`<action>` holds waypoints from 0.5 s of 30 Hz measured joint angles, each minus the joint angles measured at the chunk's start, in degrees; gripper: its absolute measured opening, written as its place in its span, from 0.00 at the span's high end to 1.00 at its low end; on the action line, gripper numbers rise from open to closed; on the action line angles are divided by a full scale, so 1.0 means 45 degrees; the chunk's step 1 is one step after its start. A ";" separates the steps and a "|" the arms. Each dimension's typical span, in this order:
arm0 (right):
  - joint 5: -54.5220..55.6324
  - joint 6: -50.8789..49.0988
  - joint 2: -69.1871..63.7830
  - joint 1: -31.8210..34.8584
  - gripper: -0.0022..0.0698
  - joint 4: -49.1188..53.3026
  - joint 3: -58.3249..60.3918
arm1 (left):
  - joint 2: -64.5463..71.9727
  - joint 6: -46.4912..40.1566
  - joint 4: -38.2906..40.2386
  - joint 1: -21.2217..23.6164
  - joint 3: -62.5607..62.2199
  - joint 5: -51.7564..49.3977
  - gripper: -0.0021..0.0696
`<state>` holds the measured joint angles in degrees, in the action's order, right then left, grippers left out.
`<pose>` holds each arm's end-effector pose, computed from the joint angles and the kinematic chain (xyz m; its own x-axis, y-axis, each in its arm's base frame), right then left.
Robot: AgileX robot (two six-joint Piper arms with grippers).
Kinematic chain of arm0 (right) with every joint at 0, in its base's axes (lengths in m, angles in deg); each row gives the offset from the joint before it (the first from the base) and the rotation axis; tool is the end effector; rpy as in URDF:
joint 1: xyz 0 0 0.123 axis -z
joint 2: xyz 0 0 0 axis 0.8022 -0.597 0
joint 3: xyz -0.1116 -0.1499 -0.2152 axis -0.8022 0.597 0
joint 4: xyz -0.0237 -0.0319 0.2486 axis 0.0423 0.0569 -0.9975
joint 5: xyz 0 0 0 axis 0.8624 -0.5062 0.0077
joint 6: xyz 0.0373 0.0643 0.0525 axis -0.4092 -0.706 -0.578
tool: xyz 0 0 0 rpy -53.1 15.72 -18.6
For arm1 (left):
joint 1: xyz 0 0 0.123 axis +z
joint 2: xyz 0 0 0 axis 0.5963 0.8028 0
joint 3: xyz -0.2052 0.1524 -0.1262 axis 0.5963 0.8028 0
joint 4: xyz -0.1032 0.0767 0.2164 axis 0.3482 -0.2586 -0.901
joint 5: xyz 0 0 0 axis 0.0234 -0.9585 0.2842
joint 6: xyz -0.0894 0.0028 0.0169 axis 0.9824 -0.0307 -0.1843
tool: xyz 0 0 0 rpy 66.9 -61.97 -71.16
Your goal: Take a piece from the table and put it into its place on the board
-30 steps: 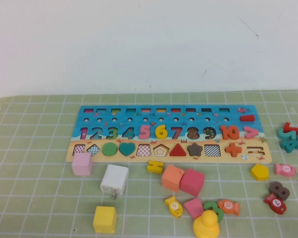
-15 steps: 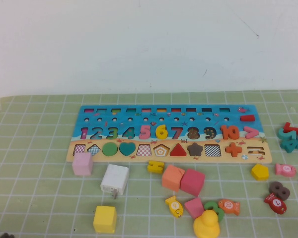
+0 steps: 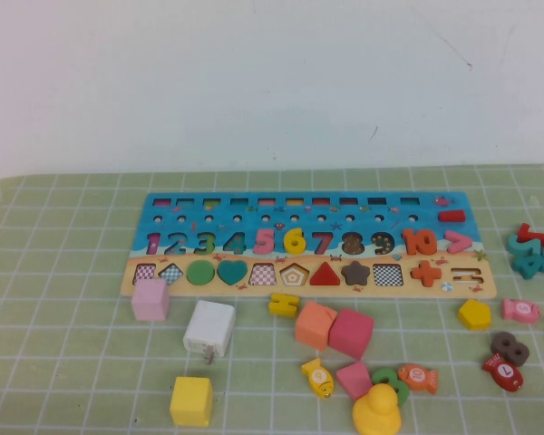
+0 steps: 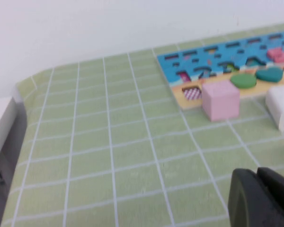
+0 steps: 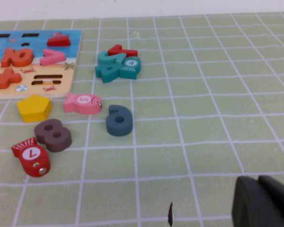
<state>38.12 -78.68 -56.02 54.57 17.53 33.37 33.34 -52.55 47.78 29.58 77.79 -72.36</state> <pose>0.0525 -0.0074 0.1756 -0.2712 -0.0282 -0.9621 0.0784 0.9956 -0.0513 0.0545 -0.0093 0.1860 -0.1433 0.0702 -0.9872 0.1570 0.9865 0.0473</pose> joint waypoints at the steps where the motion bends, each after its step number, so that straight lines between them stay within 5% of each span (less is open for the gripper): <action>1: 0.0000 0.0000 0.0000 0.0000 0.97 0.0000 0.0000 | 0.0000 0.0168 -0.0173 0.0000 0.0000 -0.0191 0.97; 15: 0.0000 0.0000 0.0000 0.0000 0.97 0.0000 0.0000 | 0.0000 0.0824 -0.1049 0.0000 -0.0023 -0.0956 0.97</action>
<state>38.12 -78.68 -56.02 54.57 17.53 33.37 33.34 -48.84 43.06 29.58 77.69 -76.67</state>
